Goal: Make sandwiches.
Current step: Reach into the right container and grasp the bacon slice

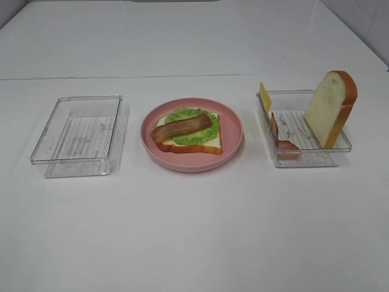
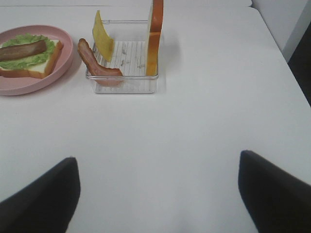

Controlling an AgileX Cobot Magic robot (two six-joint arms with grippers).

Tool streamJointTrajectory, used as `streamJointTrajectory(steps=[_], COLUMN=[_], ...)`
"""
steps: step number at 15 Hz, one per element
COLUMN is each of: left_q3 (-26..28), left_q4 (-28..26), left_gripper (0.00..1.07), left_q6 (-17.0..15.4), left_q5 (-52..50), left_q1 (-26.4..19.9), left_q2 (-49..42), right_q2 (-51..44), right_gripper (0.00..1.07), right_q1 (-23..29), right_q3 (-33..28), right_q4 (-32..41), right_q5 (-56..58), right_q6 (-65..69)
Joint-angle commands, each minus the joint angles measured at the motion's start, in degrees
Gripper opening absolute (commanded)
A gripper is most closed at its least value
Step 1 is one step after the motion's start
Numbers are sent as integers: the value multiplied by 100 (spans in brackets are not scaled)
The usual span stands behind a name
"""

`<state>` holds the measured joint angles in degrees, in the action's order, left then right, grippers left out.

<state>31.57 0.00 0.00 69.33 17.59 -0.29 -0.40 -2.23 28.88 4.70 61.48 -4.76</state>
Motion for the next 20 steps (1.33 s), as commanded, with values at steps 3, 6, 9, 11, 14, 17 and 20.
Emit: streamJointTrajectory(steps=[3,6,9,11,14,17,20], left_q3=[-206,-298,-298,-298,-298,-298,-298], left_q4=[-109,-166,-166,-166,-166,-166,-166], left_gripper=[89,89,89,89,89,89,89], left_q6=[120,132,132,132,132,132,132], left_q5=[-779,-945,-945,-945,-945,-945,-945], left_q1=[23,23,23,23,23,23,23], left_q2=[-132,-126,-126,-126,-126,-126,-126], right_q2=[395,1215,2246,3472,4647,6016,7093], right_gripper=[83,83,83,83,83,83,83], right_q1=[-34,-34,-34,-34,-34,-34,-23], right_q3=[29,86,281,785,1427,2200,2848], right_q4=[11,11,103,613,1054,1438,1662], right_q5=[-115,-201,-504,-751,-751,-733,-665], right_q6=[-46,-46,-46,-138,-573,-751,-1008])
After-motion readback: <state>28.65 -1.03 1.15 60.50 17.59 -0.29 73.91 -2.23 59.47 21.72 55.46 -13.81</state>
